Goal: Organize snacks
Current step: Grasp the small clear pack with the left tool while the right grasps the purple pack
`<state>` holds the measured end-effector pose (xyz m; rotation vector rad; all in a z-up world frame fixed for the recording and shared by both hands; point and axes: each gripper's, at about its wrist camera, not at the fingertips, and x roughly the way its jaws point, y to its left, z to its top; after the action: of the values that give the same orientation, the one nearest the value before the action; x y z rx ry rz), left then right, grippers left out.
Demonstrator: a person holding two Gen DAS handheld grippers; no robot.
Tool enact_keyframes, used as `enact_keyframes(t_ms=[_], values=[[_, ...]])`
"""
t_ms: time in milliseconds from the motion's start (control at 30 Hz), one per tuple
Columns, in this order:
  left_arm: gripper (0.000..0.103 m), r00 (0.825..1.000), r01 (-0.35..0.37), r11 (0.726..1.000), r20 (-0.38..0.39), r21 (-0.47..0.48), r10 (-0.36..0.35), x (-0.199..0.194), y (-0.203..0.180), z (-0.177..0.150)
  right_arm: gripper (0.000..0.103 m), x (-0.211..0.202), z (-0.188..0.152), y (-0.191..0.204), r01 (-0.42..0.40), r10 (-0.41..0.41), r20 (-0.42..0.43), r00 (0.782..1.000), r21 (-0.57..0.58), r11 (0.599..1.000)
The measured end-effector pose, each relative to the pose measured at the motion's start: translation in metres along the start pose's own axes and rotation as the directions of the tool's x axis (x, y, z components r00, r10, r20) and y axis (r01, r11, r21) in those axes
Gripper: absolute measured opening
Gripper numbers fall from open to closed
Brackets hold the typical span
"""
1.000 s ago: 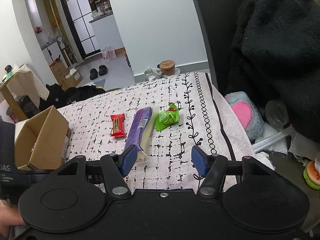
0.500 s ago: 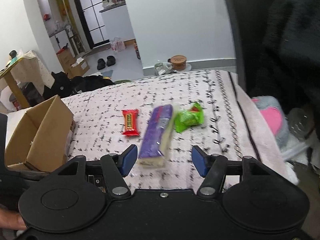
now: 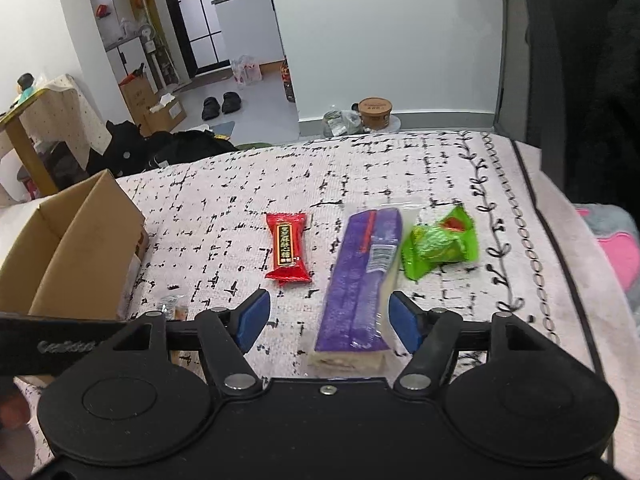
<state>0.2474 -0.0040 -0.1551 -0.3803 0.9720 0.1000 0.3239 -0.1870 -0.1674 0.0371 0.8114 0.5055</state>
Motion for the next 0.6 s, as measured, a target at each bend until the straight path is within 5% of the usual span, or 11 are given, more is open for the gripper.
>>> enact_keyframes(t_ms=[333, 367, 433, 600], values=[[0.016, 1.000, -0.029, 0.999, 0.005, -0.016, 0.030, -0.010, 0.008, -0.004, 0.069, 0.027, 0.000, 0.009, 0.068, -0.069, -0.024, 0.997, -0.041, 0.997], [0.016, 0.999, -0.032, 0.999, 0.006, -0.017, 0.032, -0.011, 0.009, -0.004, 0.067, 0.031, 0.000, 0.010, 0.076, -0.077, -0.029, 0.997, -0.049, 0.996], [0.016, 0.999, -0.035, 0.999, 0.007, -0.024, 0.035, -0.013, 0.009, -0.006, 0.043, 0.034, -0.003, 0.012, 0.120, -0.123, -0.037, 0.992, -0.079, 0.990], [0.016, 0.999, -0.034, 0.998, 0.014, -0.046, 0.035, -0.014, 0.010, -0.012, 0.035, 0.017, -0.009, 0.001, 0.112, -0.113, -0.055, 0.992, -0.022, 0.994]])
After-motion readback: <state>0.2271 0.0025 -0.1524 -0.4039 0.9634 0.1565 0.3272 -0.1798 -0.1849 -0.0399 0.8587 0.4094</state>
